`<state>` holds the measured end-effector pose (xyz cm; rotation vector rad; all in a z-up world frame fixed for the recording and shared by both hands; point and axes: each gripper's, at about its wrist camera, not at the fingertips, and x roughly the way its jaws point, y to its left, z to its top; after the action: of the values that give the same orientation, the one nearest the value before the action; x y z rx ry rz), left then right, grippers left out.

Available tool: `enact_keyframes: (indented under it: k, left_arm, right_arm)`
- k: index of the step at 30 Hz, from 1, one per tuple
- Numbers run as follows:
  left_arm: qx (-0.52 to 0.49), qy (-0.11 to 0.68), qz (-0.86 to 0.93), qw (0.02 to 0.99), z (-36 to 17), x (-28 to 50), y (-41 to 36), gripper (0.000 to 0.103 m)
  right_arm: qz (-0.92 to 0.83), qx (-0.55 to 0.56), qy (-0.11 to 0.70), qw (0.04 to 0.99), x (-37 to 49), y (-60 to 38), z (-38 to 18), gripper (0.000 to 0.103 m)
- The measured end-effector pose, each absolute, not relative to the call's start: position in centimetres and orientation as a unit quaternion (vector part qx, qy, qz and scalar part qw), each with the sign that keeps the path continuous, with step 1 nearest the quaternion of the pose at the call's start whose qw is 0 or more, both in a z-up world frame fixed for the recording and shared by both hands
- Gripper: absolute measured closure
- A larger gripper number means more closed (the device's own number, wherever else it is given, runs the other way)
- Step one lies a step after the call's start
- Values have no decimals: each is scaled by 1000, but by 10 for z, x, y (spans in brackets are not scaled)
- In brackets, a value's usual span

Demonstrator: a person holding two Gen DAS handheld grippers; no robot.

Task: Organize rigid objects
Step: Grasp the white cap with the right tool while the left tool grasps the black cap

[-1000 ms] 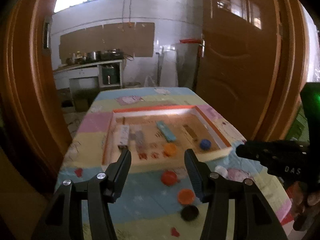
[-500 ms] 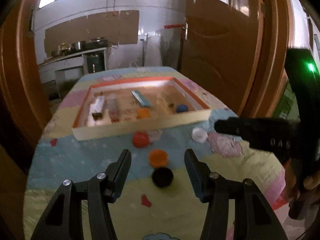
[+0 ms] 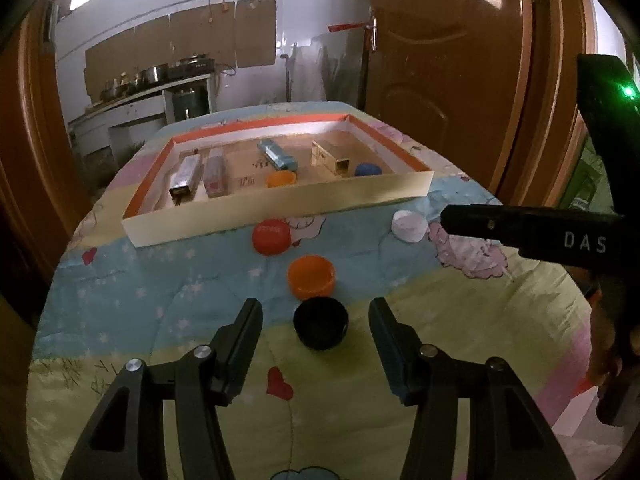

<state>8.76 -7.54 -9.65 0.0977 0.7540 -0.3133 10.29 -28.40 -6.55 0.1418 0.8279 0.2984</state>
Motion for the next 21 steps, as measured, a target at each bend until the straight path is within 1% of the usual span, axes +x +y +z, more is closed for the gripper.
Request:
enact_keyframes:
  k: [6, 9, 12, 18, 19, 21]
  left_arm:
    - [50, 391, -145, 907, -111, 91, -75, 48]
    - [40, 386, -146, 910, -111, 90, -71, 49]
    - [36, 384, -145, 911, -112, 90, -70, 54]
    - [22, 383, -142, 912, -110, 90, -63, 71]
    - [20, 383, -143, 912, -109, 91, -63, 73]
    - [16, 383, -145, 912, -109, 92, -62, 73]
  right_arm:
    - [142, 59, 410, 899, 111, -283, -74, 66]
    - [145, 44, 420, 895, 116, -276, -80, 66]
    - [147, 30, 424, 893, 121, -269, -85, 66]
    - [141, 16, 429, 892, 131, -261, -91, 66]
    - [140, 13, 429, 892, 134, -260, -92, 66]
    - [136, 6, 430, 892, 137, -258, -93, 66]
